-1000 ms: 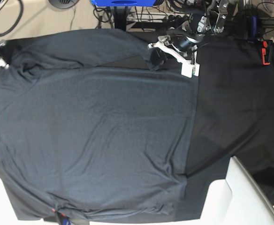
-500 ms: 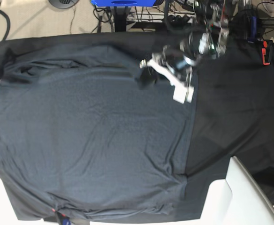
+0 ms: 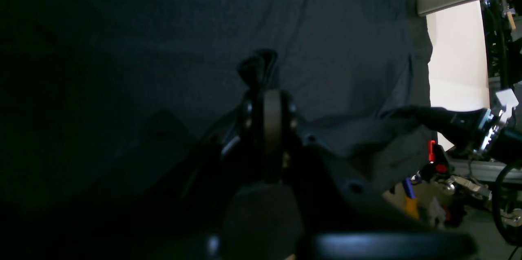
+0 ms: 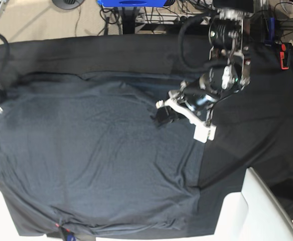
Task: Fold the T-shirt properly
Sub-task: 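Drag the grasped shirt edge with the left gripper away from the right gripper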
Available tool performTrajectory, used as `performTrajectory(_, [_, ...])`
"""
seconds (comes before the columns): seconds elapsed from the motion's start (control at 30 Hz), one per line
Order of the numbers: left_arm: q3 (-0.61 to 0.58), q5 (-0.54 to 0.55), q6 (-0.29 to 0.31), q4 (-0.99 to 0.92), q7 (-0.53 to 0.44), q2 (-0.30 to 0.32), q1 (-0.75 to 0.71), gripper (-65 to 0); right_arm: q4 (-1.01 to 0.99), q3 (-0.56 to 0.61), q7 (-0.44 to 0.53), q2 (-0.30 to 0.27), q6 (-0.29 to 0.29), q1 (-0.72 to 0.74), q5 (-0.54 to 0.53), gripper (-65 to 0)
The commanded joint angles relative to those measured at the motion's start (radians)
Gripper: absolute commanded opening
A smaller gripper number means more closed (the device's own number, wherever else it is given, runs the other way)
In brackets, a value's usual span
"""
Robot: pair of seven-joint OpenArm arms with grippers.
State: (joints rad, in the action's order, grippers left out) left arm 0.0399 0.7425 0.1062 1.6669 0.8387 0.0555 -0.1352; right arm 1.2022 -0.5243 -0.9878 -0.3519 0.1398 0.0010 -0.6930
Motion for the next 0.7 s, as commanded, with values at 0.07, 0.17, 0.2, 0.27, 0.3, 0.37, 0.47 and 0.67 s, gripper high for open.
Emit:
performTrajectory(0.07, [-0.007, 0.015, 0.011, -0.037, -0.011, 0.002, 0.052, -65.0, 0.011, 0.025, 0.042, -0.028, -0.021, 0.032, -0.009, -64.8])
performTrajectory(0.17, [-0.007, 0.013, 0.011, -0.083, -0.015, 0.002, 0.082, -65.0, -0.038, 0.043, 0.051, -0.034, -0.05, 0.057, -0.009, -64.8])
performTrajectory(0.2, [-0.005, 0.012, 0.011, -0.095, -0.015, 0.002, 0.093, -65.0, -0.061, 0.045, 0.051, -0.036, -0.049, 0.069, -0.009, -64.8])
performTrajectory(0.27, [0.001, 0.012, 0.011, -0.118, -0.015, 0.002, 0.118, -65.0, -0.101, 0.051, 0.054, -0.042, -0.049, 0.089, -0.009, -64.8])
performTrajectory(0.3, [0.002, 0.012, 0.011, -0.126, -0.015, 0.002, 0.128, -65.0, -0.114, 0.054, 0.062, -0.045, -0.049, 0.095, -0.009, -64.8])
performTrajectory(0.37, [0.004, 0.012, 0.011, -0.135, -0.015, 0.002, 0.147, -65.0, -0.13, 0.086, 0.097, -0.048, -0.049, 0.104, -0.009, -64.8])
performTrajectory(0.47, [0.004, 0.01, 0.01, -0.135, -0.017, 0.002, 0.177, -65.0, -0.158, 0.137, 0.146, -0.049, -0.053, 0.124, -0.009, -64.8])
performTrajectory(0.67, [-0.007, 0.01, 0.01, -0.221, -0.017, 0.0, 0.265, -65.0, -0.196, 0.155, 0.223, -0.049, -0.055, 0.138, -0.009, -64.7])
